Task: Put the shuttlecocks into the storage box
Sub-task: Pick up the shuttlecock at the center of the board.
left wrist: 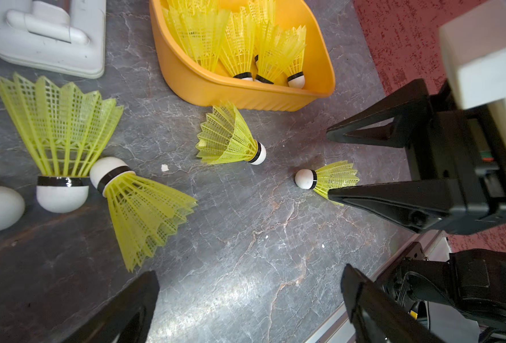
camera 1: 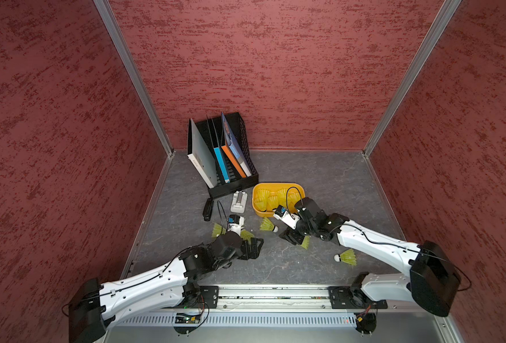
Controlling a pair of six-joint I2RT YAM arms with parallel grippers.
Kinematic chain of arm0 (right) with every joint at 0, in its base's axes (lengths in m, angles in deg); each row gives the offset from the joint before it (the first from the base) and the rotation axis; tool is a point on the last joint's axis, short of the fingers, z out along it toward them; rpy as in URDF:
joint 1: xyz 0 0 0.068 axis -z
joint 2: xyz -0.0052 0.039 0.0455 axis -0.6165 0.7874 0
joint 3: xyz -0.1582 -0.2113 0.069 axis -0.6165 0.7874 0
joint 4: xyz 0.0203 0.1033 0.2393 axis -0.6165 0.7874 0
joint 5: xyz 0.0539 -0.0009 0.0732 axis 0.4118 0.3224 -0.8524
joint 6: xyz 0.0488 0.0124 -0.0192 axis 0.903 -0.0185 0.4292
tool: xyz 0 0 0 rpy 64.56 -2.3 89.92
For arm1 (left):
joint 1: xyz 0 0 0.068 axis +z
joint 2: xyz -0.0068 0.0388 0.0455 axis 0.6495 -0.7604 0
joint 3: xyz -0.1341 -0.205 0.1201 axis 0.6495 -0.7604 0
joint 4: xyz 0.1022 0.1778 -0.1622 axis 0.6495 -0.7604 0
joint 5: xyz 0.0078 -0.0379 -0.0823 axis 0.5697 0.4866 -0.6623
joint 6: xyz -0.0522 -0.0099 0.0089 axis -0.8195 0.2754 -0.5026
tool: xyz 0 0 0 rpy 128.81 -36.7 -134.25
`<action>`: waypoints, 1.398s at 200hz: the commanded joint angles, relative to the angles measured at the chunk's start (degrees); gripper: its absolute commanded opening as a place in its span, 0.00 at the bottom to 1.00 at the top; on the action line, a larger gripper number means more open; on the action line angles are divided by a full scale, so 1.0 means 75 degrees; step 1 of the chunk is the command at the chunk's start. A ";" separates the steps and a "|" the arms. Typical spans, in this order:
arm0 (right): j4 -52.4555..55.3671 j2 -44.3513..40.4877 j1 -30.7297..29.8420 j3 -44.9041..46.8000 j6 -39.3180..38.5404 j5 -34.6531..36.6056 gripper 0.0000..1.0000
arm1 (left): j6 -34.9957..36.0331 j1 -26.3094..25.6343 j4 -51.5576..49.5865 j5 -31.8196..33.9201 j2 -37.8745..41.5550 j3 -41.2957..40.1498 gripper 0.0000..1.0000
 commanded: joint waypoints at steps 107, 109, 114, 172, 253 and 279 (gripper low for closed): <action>0.0404 0.2223 -0.0282 -0.1148 -0.0685 0.0516 0.55 | -0.0606 -0.0925 -0.0247 0.1119 0.0255 -0.0210 1.00; 0.0402 0.2225 -0.0292 -0.1143 -0.0689 0.0537 0.55 | -0.0608 -0.0927 -0.0243 0.1126 0.0259 -0.0214 1.00; 0.0409 0.2251 -0.0316 -0.1158 -0.0699 0.0598 0.55 | -0.0604 -0.0930 -0.0253 0.1146 0.0278 -0.0215 1.00; 0.0323 0.2729 -0.0425 -0.1517 -0.0752 0.1061 0.49 | -0.0535 -0.0931 -0.0449 0.1310 0.0552 -0.0169 1.00; 0.0430 0.3327 -0.0472 -0.2031 -0.0793 0.1314 0.44 | -0.0527 -0.0931 -0.0686 0.1386 0.0865 -0.0123 1.00; 0.0570 0.3501 -0.0495 -0.2177 -0.0813 0.1290 0.38 | -0.0549 -0.0926 -0.0686 0.1399 0.0868 -0.0134 1.00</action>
